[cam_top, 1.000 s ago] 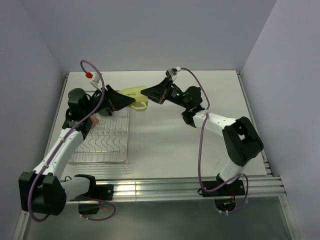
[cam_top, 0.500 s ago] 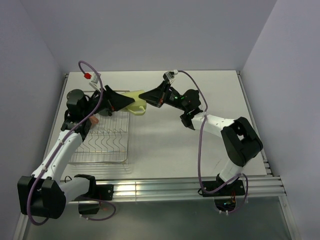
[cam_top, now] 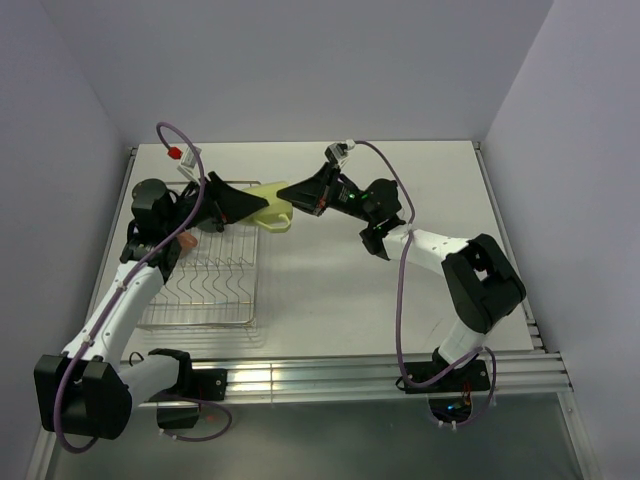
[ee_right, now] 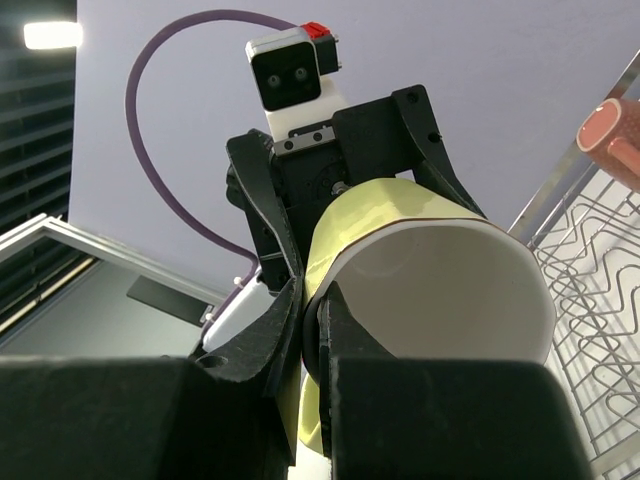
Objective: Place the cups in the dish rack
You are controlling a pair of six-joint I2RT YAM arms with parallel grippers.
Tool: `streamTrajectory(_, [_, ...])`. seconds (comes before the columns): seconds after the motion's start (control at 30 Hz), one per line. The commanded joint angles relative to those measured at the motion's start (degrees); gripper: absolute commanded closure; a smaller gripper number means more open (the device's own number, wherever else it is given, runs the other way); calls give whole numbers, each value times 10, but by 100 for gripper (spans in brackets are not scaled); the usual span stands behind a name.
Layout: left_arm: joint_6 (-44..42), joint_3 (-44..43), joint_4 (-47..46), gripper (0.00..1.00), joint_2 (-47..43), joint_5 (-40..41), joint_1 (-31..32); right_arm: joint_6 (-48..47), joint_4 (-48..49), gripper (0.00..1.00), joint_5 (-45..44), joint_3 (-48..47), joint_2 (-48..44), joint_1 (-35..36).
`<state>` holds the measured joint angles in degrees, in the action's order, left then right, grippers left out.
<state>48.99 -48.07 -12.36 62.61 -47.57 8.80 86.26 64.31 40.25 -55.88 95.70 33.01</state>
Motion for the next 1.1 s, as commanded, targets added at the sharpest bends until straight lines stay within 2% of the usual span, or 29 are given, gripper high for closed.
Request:
streamTrajectory(0.0, [3,-32,-12,23,-11,-58,5,-23,27,100,-26,-32,-24,3])
streamTrajectory(0.23, [-18,-35,13,15,-25,-61,5,-23,21,100,-30,-35,-22,3])
streamTrajectory(0.4, [-32,-36,28,13,-30,-60,5,-22,14,100,-33,-37,-19,3])
streamTrajectory(0.6, [-43,-37,38,16,-34,-67,5,-23,13,100,-36,-36,-17,3])
streamTrajectory(0.7, [-47,-40,45,10,-31,-81,5,-24,11,100,-35,-40,-15,3])
streamTrajectory(0.83, [-56,-44,56,7,-30,-89,5,-28,10,100,-33,-42,-16,3])
streamTrajectory(1.07, [-43,-46,59,8,-15,-111,5,-65,2,100,-40,-39,-34,3])
